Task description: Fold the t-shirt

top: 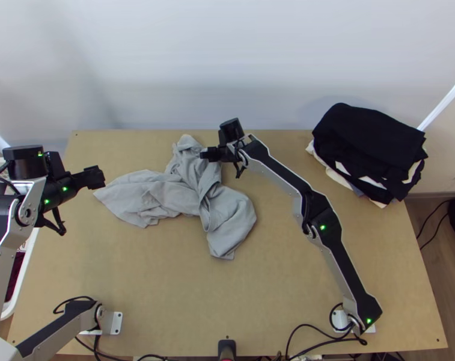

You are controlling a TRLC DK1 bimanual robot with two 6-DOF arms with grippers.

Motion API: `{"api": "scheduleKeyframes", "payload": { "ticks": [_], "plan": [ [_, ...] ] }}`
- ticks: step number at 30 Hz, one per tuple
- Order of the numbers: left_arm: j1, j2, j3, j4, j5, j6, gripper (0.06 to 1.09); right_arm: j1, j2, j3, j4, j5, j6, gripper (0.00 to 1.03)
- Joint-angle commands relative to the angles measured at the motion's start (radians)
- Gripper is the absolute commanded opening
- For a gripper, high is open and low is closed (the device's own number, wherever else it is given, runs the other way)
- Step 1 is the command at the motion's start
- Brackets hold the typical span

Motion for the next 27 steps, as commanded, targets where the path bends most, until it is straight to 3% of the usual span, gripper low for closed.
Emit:
{"api": "scheduleKeyframes", "payload": {
  "ticks": [1,3,5,9,14,21,27],
  "plan": [
    [0.005,0.013,0.025,-0.005,0.004,0.01,1.04,-0.01,0.011,-0.002,-0.021,0.004,0.015,0.14],
    [0.005,0.016,0.027,0.0,0.006,0.01,1.04,-0.011,-0.018,-0.034,-0.041,0.004,0.014,0.12],
    [0.005,0.02,0.028,0.001,0.006,0.01,1.04,-0.011,-0.052,-0.063,-0.051,0.002,0.025,0.03],
    [0.004,0.026,0.03,0.006,0.006,0.01,1.04,-0.019,-0.126,-0.126,-0.117,0.009,0.026,0.03],
    [0.004,0.043,-0.004,0.015,0.004,0.053,1.04,-0.043,-0.311,-0.31,-0.063,0.012,0.026,0.03],
    [-0.007,0.066,-0.09,0.159,0.007,0.063,1.04,-0.072,-0.529,-0.52,-0.029,0.012,0.02,0.03],
    [-0.096,0.233,-0.064,0.187,0.006,0.086,1.04,-0.091,-0.67,-0.68,-0.006,0.012,0.02,0.03]
  ]
}}
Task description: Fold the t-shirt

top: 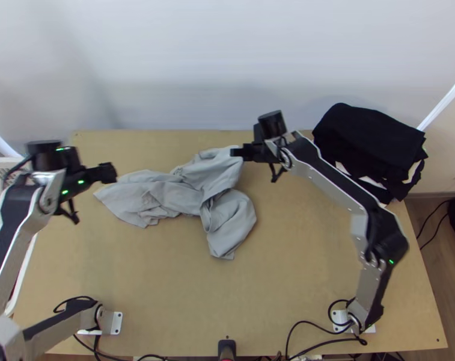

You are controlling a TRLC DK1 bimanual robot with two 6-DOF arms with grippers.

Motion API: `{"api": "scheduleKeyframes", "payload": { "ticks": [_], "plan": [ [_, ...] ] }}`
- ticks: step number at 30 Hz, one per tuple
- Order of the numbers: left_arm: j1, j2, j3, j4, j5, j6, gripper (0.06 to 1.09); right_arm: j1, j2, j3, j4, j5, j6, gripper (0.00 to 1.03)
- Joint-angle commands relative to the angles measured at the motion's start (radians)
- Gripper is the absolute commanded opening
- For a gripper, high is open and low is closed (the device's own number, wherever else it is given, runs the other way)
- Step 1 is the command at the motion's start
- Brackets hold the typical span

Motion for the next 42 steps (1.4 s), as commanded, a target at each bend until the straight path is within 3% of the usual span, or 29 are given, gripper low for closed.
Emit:
{"api": "scheduleKeyframes", "payload": {
  "ticks": [1,10,24,28,42],
  "plan": [
    [-0.04,0.124,0.014,0.006,0.006,0.014,1.04,-0.012,-0.083,-0.102,0.019,0.001,0.01,0.03],
    [-0.111,0.293,0.047,0.02,0.006,0.054,1.04,-0.033,-0.261,-0.242,0.033,0.001,0.02,0.03],
    [-0.18,0.287,-0.016,-0.193,0.006,0.235,1.03,-0.047,-0.301,-0.277,0.039,0.007,0.033,0.03],
    [-0.169,0.284,-0.062,-0.188,0.014,0.23,0.93,-0.044,-0.307,-0.28,0.052,0.009,0.049,0.03],
    [-0.167,0.386,-0.104,-0.057,0.053,0.176,0.89,-0.035,-0.348,-0.323,0.105,0.009,0.061,0.03]
  ]
}}
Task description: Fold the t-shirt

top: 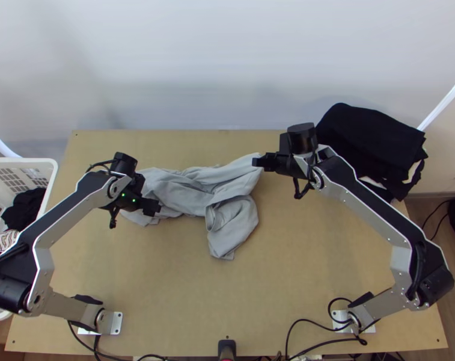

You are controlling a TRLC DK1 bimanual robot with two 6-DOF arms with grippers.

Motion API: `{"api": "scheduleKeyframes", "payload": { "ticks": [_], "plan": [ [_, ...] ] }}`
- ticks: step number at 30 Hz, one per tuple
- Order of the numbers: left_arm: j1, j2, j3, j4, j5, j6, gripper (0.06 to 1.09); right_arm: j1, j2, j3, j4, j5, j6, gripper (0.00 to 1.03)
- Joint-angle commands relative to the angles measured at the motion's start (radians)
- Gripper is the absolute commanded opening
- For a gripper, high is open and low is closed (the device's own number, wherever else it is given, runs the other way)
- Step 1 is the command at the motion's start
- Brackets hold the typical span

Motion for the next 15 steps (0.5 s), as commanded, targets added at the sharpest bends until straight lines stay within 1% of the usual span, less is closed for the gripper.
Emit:
{"api": "scheduleKeyframes", "payload": {
  "ticks": [1,4,5,7,9,10,11,13,14,15],
  "plan": [
    [0.009,0.044,-0.009,0.015,0.009,-0.019,0.88,0.004,-0.065,-0.039,0.027,0.009,0.019,0.03],
    [0.014,0.061,-0.004,0.035,0.007,-0.021,0.88,-0.001,-0.085,-0.048,0.029,0.009,0.019,0.03],
    [0.018,0.063,-0.001,0.039,0.007,-0.027,0.82,-0.002,-0.091,-0.053,0.029,0.009,0.019,0.03],
    [0.023,0.053,-0.003,0.073,0.007,-0.039,0.6,-0.005,-0.105,-0.065,0.029,0.009,0.019,0.03],
    [0.023,0.034,0.0,0.095,0.009,-0.056,0.41,-0.007,-0.122,-0.077,0.029,0.009,0.019,0.03],
    [0.023,0.024,0.005,0.102,0.009,-0.056,0.35,-0.01,-0.131,-0.082,0.029,0.009,0.019,0.03],
    [0.023,0.015,0.01,0.107,0.009,-0.058,0.32,-0.01,-0.14,-0.089,0.03,0.009,0.019,0.03],
    [0.023,0.0,0.017,0.107,0.009,-0.064,0.32,-0.014,-0.16,-0.108,0.044,0.009,0.017,0.03],
    [0.024,-0.005,0.02,0.108,0.009,-0.064,0.29,-0.017,-0.169,-0.119,0.055,0.009,0.017,0.03],
    [0.026,-0.011,0.022,0.113,0.009,-0.062,0.22,-0.017,-0.179,-0.131,0.067,0.009,0.017,0.03]
  ]
}}
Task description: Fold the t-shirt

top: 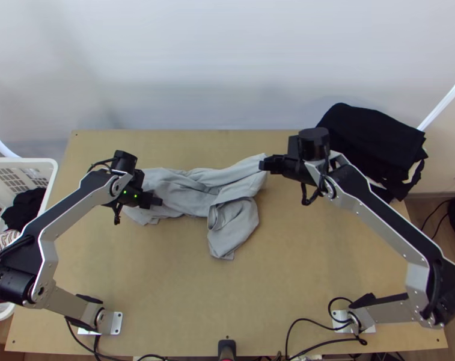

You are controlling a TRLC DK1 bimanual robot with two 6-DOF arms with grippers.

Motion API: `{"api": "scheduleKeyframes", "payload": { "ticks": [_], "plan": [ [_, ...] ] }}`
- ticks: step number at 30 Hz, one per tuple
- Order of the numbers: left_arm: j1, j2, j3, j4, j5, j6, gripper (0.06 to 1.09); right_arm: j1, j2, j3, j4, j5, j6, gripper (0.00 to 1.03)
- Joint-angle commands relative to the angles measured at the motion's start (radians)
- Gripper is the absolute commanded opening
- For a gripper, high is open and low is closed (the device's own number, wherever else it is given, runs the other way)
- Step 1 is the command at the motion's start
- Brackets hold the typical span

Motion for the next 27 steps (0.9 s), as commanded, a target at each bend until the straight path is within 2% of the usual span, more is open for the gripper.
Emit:
{"api": "scheduleKeyframes", "payload": {
  "ticks": [1,2,11,17,22,27],
  "plan": [
    [0.013,-0.044,0.025,0.024,0.008,-0.016,0.12,-0.013,-0.064,-0.05,0.048,0.009,0.017,0.03],
    [0.022,-0.053,0.026,0.035,0.01,-0.018,0.1,-0.013,-0.074,-0.06,0.054,0.009,0.017,0.03],
    [0.08,-0.153,0.172,-0.027,0.012,-0.066,0.1,-0.027,-0.165,-0.101,0.088,0.012,0.006,0.03],
    [0.137,-0.207,0.318,-0.085,0.01,-0.078,0.09,-0.122,-0.218,-0.081,0.139,0.04,-0.009,0.03],
    [0.203,-0.213,0.448,-0.151,0.01,-0.078,0.09,-0.225,-0.202,-0.012,0.122,0.05,-0.026,0.03],
    [0.2,-0.257,0.425,-0.254,0.012,-0.056,0.1,-0.251,-0.228,-0.023,0.083,0.052,-0.05,0.03]
  ]
}}
